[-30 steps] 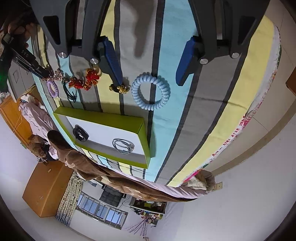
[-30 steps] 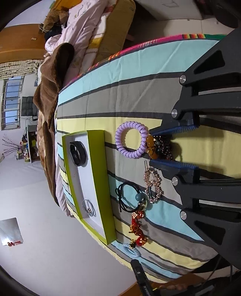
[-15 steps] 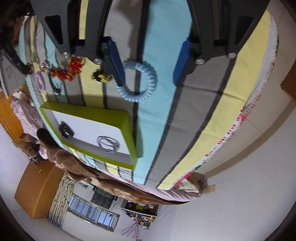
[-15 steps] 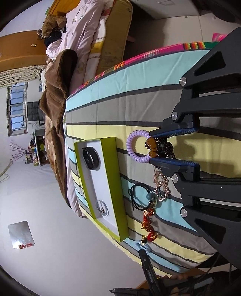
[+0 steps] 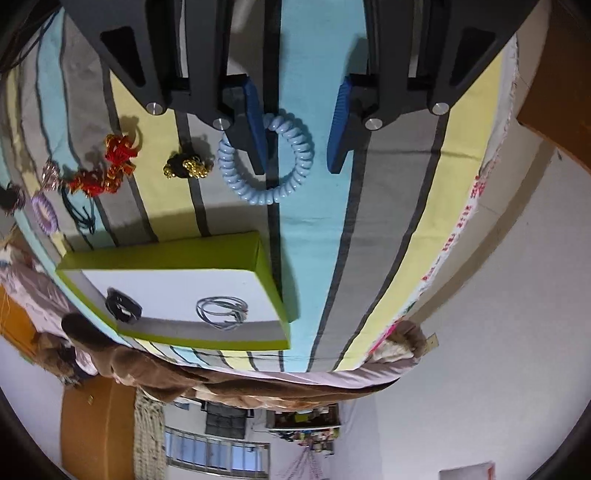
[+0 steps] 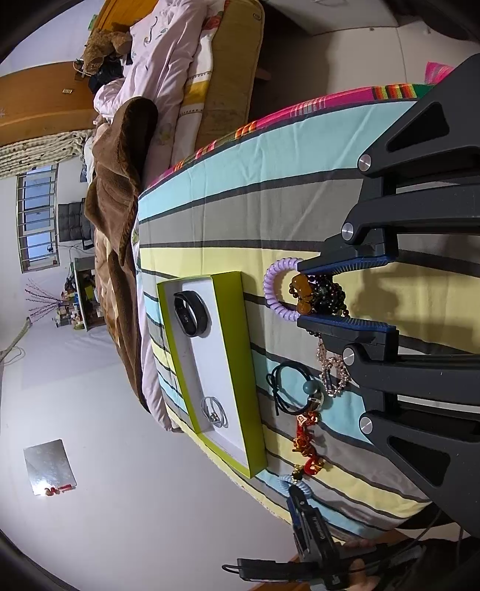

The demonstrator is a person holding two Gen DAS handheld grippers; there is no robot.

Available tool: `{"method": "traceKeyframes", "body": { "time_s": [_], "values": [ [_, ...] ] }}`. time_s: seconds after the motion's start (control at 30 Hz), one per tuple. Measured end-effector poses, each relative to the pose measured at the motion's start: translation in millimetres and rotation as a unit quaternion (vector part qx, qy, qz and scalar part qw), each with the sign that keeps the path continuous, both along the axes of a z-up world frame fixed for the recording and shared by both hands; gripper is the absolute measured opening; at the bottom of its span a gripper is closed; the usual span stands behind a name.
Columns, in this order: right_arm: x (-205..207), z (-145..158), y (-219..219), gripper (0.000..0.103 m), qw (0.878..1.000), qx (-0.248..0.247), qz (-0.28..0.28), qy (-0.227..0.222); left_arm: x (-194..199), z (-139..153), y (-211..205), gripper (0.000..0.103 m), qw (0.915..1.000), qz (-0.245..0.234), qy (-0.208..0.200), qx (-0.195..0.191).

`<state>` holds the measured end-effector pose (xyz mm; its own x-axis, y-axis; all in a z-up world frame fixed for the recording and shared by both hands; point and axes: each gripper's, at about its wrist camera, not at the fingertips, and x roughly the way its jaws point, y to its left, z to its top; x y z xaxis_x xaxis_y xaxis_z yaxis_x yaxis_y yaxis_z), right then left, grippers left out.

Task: Organize jewelry
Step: 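Close the left tool on the light blue coil while the right tool grasps the amber beaded bracelet, then carry both items into the yellow-green box and open both tools to release them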

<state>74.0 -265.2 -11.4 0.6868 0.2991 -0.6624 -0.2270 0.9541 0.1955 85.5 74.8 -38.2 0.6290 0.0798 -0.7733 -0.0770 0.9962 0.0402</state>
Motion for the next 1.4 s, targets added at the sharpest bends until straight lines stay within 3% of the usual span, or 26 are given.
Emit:
{"method": "traceKeyframes", "body": {
  "time_s": [0.2,0.83,1.4],
  "values": [
    [2,0,0,0.023,1.000,0.003,0.002,0.001,5,2,-9,0.011,0.9998,-0.019,0.006,0.002],
    [-1,6,-3,0.023,1.000,0.009,-0.003,-0.008,-7,18,1,0.010,0.9987,-0.006,-0.025,-0.044],
    [16,44,11,0.023,0.998,0.014,0.024,-0.048,15,68,-13,0.010,0.9949,-0.035,-0.073,-0.060]
  ]
}}
